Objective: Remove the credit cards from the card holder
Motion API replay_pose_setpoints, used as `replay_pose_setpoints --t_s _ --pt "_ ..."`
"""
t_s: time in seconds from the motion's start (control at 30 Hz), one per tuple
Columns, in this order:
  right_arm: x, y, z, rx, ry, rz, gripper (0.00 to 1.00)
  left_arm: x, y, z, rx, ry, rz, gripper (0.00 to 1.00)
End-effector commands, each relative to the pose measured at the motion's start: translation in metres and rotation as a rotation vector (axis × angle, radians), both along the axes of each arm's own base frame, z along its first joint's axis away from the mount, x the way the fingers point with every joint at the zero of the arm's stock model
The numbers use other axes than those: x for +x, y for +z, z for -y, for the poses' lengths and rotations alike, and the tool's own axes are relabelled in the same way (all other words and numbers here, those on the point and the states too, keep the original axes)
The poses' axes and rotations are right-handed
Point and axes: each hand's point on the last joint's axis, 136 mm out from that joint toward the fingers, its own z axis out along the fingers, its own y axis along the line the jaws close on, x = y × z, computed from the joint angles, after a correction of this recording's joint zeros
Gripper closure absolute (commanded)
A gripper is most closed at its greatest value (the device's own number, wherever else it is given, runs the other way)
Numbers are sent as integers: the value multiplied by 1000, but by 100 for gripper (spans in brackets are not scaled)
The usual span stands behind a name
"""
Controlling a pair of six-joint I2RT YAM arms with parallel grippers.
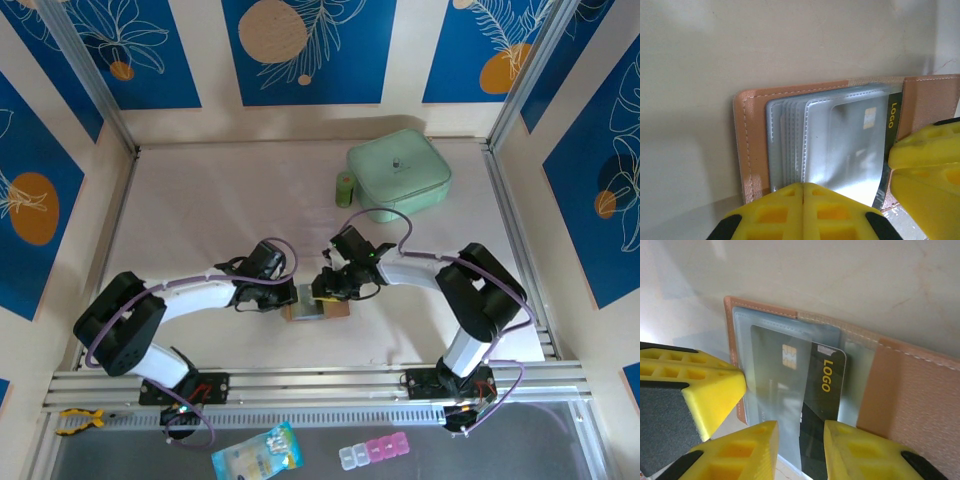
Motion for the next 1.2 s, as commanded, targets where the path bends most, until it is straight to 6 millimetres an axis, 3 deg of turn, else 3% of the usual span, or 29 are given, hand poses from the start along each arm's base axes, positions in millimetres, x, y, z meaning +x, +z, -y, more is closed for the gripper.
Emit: replay_pose_setpoints --t_s 0.0,0.57,0.83,1.17 --pt "0 5 10 -32 -2 19 70 -7 -3 -5 35 -9 -25 93" --pt "1 21 8 52 -7 30 69 3 24 15 -17 -48 23 94" --pt "4 13 12 85 -23 -1 69 -1 13 32 -32 -84 -8 97" --pt "2 -5 16 88 -19 -55 73 -7 -5 18 44 -68 -42 99"
